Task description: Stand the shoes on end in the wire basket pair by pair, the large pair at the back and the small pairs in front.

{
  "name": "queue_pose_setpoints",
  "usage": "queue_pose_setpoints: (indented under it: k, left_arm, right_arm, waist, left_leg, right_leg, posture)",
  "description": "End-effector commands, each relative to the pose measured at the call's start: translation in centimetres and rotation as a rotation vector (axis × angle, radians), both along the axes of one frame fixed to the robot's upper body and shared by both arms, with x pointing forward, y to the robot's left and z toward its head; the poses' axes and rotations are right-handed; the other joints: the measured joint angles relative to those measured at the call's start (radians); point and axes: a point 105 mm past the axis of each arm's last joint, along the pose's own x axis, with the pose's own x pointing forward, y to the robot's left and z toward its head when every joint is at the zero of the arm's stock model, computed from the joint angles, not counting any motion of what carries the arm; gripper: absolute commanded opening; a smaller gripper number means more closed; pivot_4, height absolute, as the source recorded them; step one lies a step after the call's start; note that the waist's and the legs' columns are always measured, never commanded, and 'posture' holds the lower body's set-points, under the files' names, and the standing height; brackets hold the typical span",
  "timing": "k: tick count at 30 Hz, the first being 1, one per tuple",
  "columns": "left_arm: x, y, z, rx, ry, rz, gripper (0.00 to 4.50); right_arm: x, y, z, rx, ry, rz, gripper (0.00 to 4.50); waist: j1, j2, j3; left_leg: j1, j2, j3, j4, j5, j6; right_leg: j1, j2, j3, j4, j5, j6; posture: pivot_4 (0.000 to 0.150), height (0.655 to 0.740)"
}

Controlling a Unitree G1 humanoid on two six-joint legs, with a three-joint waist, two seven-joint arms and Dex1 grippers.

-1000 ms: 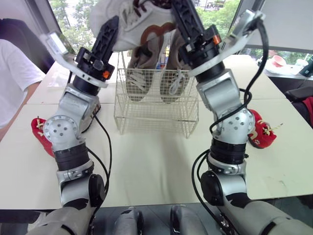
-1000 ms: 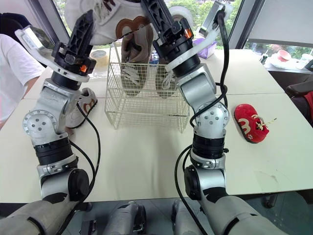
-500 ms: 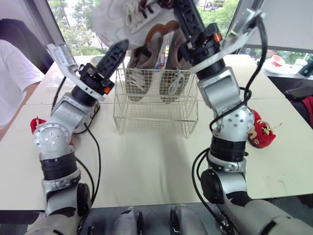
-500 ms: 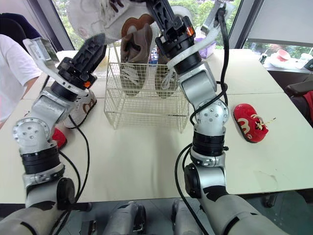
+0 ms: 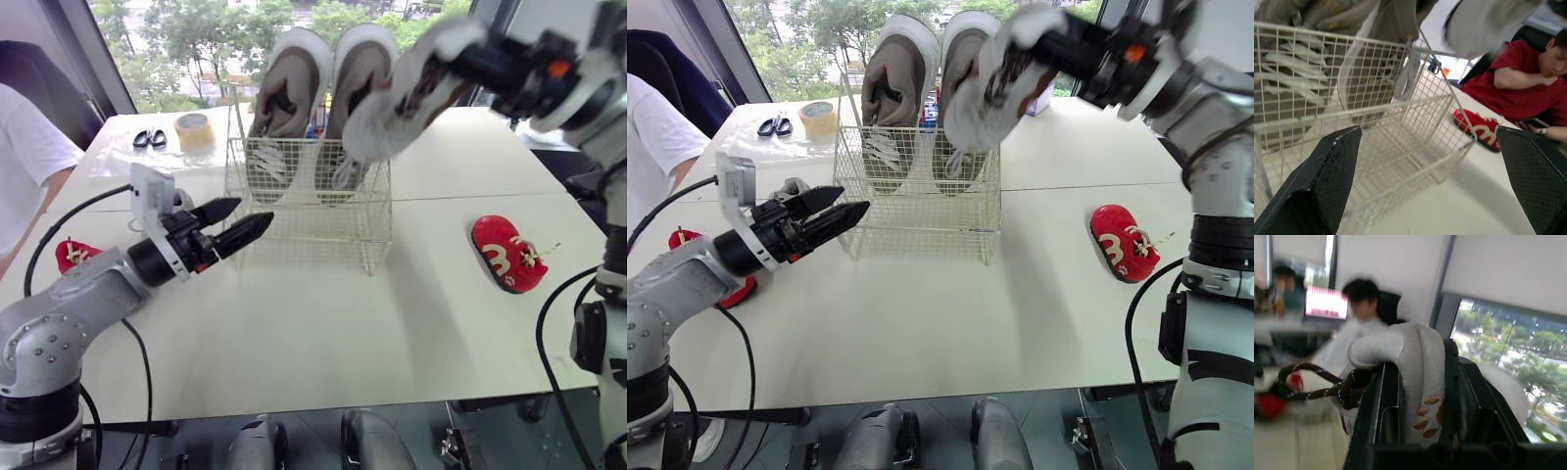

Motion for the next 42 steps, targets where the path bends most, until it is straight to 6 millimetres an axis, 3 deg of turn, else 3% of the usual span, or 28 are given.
queue_pose_setpoints:
  k: [1,7,13,21,25,29,35,37,39,41,42]
  left_arm:
    - [-0.6,0.0,1.0,-0.005,-0.056,0.008,4.46]
    - [-0.3,0.5,0.3,0.043,-0.046,0.037,4.46]
    - [-0.1,1.1,0.2,0.059,-0.047,0.054,4.46]
    - [0.5,1.2,-0.3,0.06,-0.035,0.073,4.5]
    - [0.8,1.8,-0.6,0.068,-0.022,0.09,4.5]
    - [0.7,2.8,-0.6,0.091,-0.021,0.113,4.5]
    - [1.8,6.6,2.4,0.076,-0.051,0.24,4.5]
    - [4.0,10.1,3.0,0.178,-0.035,0.411,4.5]
    - [5.9,13.1,3.3,0.272,0.017,0.538,4.5]
    - [7.1,14.4,3.2,0.322,0.074,0.571,4.5]
    - [8.1,15.0,3.1,0.367,0.092,0.578,4.5]
  right_arm:
    - [0.6,0.2,0.2,-0.132,-0.129,-0.015,0.88]
    - [2.8,0.9,-2.0,-0.312,-0.207,-0.026,0.88]
    - [3.9,1.1,-3.8,-0.326,-0.119,0.033,0.88]
    - [4.9,0.6,-4.9,-0.339,-0.061,0.019,4.44]
    - [4.6,0.0,-3.7,-0.316,-0.075,0.0,4.44]
    - [2.9,-0.5,-2.0,-0.259,-0.065,0.024,4.44]
    - [-0.9,-1.5,1.4,-0.111,-0.079,0.038,4.44]
    - [-2.5,-1.4,2.0,-0.101,-0.051,0.056,4.44]
    - [-4.7,0.0,1.1,-0.154,0.018,0.144,4.44]
    - [-6.0,1.3,-0.4,-0.217,0.073,0.203,4.44]
    - [-6.7,2.3,-2.0,-0.282,0.111,0.238,4.44]
  waist:
    - [0.004,0.0,0.0]
    - [0.007,0.0,0.0]
    - [0.008,0.0,0.0]
    - [0.004,0.0,0.0]
    - [0.003,0.0,0.0]
    - [0.005,0.0,0.0]
    - [0.007,0.0,0.0]
    - [0.008,0.0,0.0]
    - [0.009,0.0,0.0]
    - [0.007,0.0,0.0]
    - [0.007,0.0,0.0]
  left_leg:
    - [0.0,0.0,0.0,0.0,0.0,0.0]
    - [-0.002,-0.001,0.0,0.002,0.0,0.0]
    - [-0.001,-0.001,0.0,0.002,0.001,-0.001]
    - [-0.001,-0.001,0.0,0.001,0.004,-0.007]
    - [-0.001,-0.001,0.0,0.001,0.004,-0.007]
    - [-0.001,-0.001,0.0,0.001,0.004,-0.007]
    - [-0.002,-0.001,-0.001,0.001,0.001,-0.002]
    - [-0.002,-0.001,-0.001,0.001,0.001,-0.002]
    - [-0.002,-0.001,-0.002,0.001,0.001,-0.002]
    - [-0.002,-0.001,-0.002,0.0,0.001,-0.002]
    - [-0.002,-0.001,-0.002,0.0,0.0,-0.002]
  right_leg:
    - [0.0,0.0,0.0,0.0,0.0,0.0]
    - [0.0,-0.001,0.0,-0.001,0.0,0.001]
    - [0.001,-0.001,0.0,-0.001,0.0,0.0]
    - [0.0,-0.002,0.0,0.0,0.0,0.0]
    - [0.0,-0.001,0.0,0.001,0.0,0.0]
    - [0.0,-0.002,0.0,0.001,0.0,0.0]
    - [-0.001,-0.004,-0.002,0.001,0.0,0.0]
    - [-0.001,-0.005,-0.003,0.001,0.0,0.0]
    - [-0.001,-0.005,-0.005,0.001,0.0,-0.001]
    - [-0.001,-0.004,-0.005,0.001,0.0,-0.001]
    - [-0.001,-0.004,-0.005,0.001,0.0,-0.001]
  posture:
    - [0.15,0.74]
    - [0.15,0.74]
    - [0.15,0.74]
    - [0.15,0.74]
    - [0.15,0.74]
    - [0.15,0.74]
    - [0.15,0.74]
    - [0.15,0.74]
    - [0.15,0.74]
    - [0.15,0.74]
    - [0.15,0.74]
